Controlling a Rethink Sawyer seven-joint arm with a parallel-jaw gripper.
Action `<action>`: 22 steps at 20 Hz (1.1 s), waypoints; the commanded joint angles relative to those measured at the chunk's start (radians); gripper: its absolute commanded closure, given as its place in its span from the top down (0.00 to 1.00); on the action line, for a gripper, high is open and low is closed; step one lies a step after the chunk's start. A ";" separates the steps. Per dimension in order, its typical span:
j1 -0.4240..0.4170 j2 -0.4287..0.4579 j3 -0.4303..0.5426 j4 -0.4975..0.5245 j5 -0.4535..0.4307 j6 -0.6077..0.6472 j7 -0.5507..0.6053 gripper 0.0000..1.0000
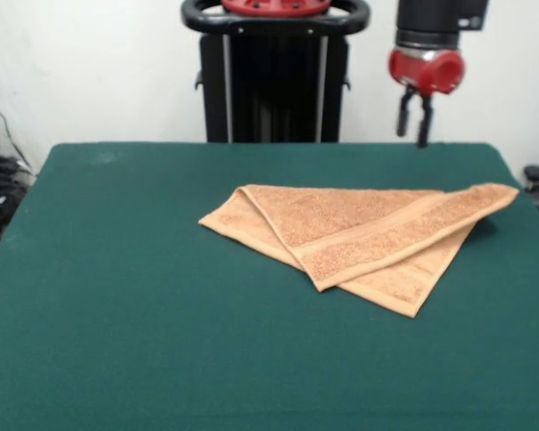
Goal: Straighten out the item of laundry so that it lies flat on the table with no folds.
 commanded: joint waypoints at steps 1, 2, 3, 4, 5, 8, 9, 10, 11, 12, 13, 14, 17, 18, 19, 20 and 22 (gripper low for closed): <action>0.071 0.060 -0.279 -0.199 -0.004 0.111 -0.092 1.00; 0.055 0.063 -0.277 -0.208 -0.023 0.110 -0.086 1.00; 0.055 0.068 -0.282 -0.217 -0.031 0.108 -0.076 1.00; 0.050 0.069 -0.286 -0.225 -0.039 0.113 -0.070 1.00; 0.048 0.067 -0.282 -0.227 -0.045 0.115 -0.055 1.00; 0.000 0.074 -0.218 -0.232 -0.076 0.085 -0.016 1.00; -0.003 0.097 -0.207 -0.251 -0.074 0.068 -0.008 1.00; -0.015 0.120 -0.190 -0.271 -0.077 0.051 -0.002 1.00; -0.023 0.149 -0.178 -0.294 -0.078 0.032 0.002 1.00; -0.032 0.174 -0.168 -0.316 -0.076 0.018 0.007 1.00; -0.024 0.203 -0.178 -0.339 -0.067 0.008 0.009 1.00; -0.027 0.226 -0.176 -0.358 -0.062 -0.004 0.015 1.00; -0.038 0.272 -0.165 -0.406 -0.048 0.001 0.029 1.00; -0.036 0.280 -0.168 -0.418 -0.041 0.011 0.033 1.00; -0.040 0.283 -0.162 -0.427 -0.037 0.025 0.040 1.00; -0.031 0.292 -0.171 -0.445 -0.026 0.042 0.044 1.00; -0.019 0.308 -0.186 -0.482 -0.006 0.083 0.051 1.00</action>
